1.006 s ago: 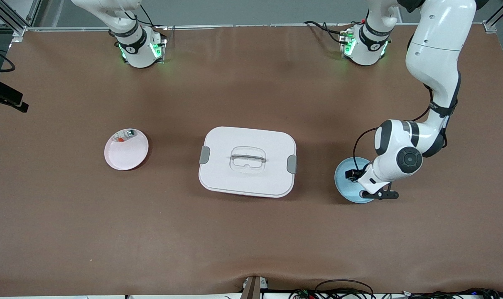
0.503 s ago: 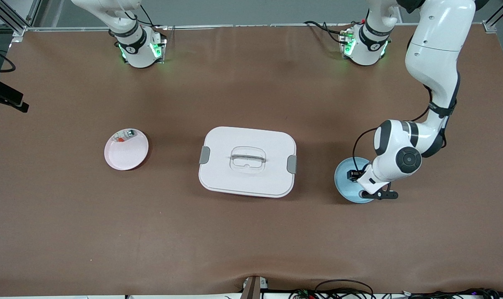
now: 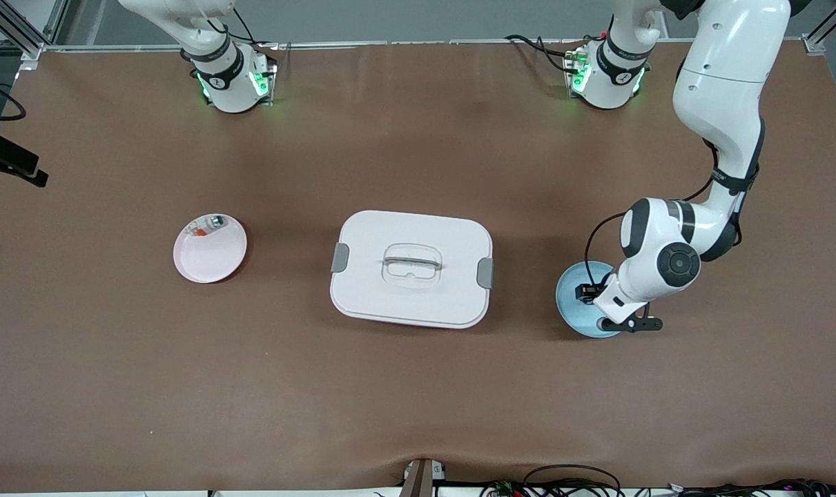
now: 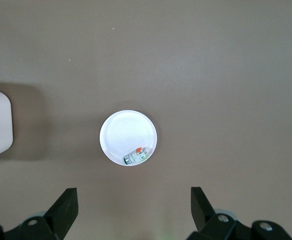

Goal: Transfer orange switch to right arm and place
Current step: 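Lower the left gripper and close it on the black switch, then lift the switch with the left gripper and carry it toward the box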

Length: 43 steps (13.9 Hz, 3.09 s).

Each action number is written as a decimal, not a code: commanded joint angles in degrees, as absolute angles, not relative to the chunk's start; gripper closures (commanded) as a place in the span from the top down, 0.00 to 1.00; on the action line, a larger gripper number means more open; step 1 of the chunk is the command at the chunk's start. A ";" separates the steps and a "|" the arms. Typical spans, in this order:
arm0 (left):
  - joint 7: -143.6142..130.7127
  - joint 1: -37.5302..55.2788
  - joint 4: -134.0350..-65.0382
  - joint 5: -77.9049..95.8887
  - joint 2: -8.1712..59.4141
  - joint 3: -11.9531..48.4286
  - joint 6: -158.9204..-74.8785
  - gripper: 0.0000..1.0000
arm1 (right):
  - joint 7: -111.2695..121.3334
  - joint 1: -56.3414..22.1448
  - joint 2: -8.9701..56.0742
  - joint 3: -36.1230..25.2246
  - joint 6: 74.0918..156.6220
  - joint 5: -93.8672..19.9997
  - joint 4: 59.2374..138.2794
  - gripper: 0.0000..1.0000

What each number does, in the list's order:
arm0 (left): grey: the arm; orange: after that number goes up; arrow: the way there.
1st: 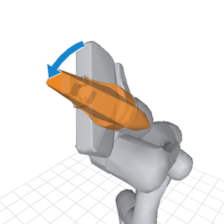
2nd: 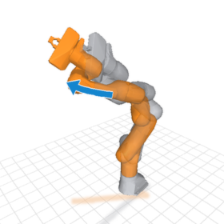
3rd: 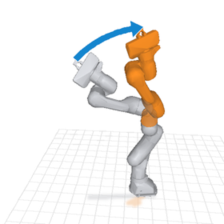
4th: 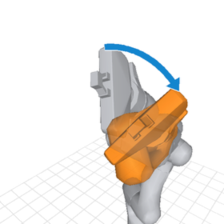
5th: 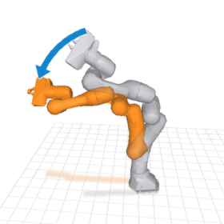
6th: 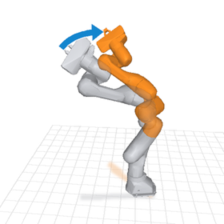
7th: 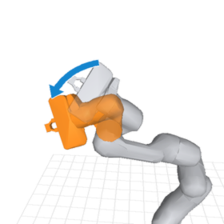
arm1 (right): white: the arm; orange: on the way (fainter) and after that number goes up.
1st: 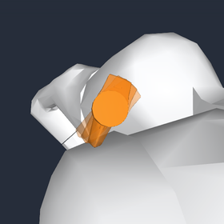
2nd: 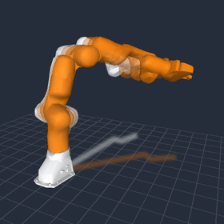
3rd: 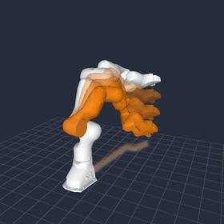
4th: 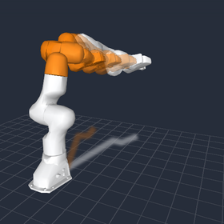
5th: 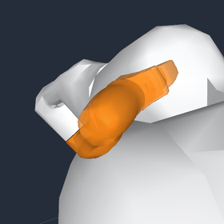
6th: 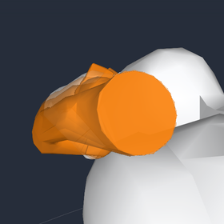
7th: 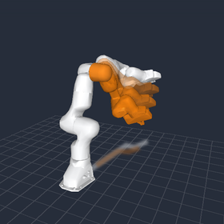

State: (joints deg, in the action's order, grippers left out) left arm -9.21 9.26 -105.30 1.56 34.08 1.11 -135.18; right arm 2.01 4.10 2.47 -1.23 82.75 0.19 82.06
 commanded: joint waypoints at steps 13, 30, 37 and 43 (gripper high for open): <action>-28.42 9.66 -90.11 23.01 12.22 1.23 -88.35 0.31 | 2.81 5.80 3.34 -0.70 85.78 0.88 84.46 1.00; -99.31 20.56 -83.32 32.35 17.84 16.61 -119.25 0.28 | 2.46 9.58 3.62 -0.79 82.17 -14.56 94.11 1.00; -104.50 24.70 -83.41 31.91 20.56 16.44 -129.28 0.28 | 2.20 8.36 -7.29 0.35 91.50 -30.05 109.50 1.00; -104.68 25.05 -83.41 31.90 20.30 16.52 -129.46 0.28 | -3.14 -1.66 -11.87 1.49 100.27 -36.81 114.96 1.00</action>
